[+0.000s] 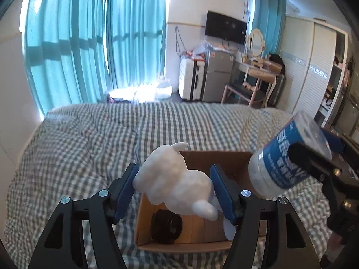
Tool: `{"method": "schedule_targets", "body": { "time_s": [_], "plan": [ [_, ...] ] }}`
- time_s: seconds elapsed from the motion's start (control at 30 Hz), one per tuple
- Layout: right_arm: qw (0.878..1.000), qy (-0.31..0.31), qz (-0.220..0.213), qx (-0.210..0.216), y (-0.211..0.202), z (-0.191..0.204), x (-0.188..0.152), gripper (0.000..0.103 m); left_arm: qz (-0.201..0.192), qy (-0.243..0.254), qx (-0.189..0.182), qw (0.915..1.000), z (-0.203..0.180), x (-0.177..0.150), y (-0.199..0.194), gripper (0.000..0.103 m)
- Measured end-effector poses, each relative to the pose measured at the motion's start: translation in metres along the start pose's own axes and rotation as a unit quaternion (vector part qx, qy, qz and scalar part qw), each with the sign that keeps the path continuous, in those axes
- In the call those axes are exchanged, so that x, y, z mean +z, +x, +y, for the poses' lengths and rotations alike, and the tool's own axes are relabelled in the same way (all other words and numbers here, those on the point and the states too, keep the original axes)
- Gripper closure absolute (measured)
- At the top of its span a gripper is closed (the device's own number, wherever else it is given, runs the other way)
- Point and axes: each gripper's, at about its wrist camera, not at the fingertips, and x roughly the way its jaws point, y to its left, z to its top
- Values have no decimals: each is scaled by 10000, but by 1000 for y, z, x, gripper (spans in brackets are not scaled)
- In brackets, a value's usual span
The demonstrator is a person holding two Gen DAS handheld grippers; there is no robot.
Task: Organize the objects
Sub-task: 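Lower the swab tub and plush toy into the box and release both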
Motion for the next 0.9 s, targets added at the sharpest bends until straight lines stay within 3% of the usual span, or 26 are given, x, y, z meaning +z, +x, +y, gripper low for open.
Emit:
{"method": "schedule_targets", "body": {
  "time_s": [0.2, 0.4, 0.67, 0.73, 0.8, 0.9],
  "plan": [
    [9989, 316, 341, 74, 67, -28, -38, 41, 389, -57, 4, 9992, -3, -26, 64, 35],
    [9966, 477, 649, 151, 100, -43, -69, 41, 584, 302, 60, 9978, -19, -46, 88, 35],
    [9960, 524, 685, 232, 102, -40, -90, 40, 683, 531, -10, 9963, -21, -63, 98, 33],
    [9966, 602, 512, 232, 93, -41, -92, 29, 685, 491, -55, 9964, -21, -64, 94, 22],
    [9968, 653, 380, 268, 81, -42, -90, 26, 622, 412, -52, 9972, -20, -63, 85, 10],
    [9973, 634, 230, 278, 55, -42, -84, 26, 578, 369, -53, 9976, -21, -56, 64, 9]
  ]
}}
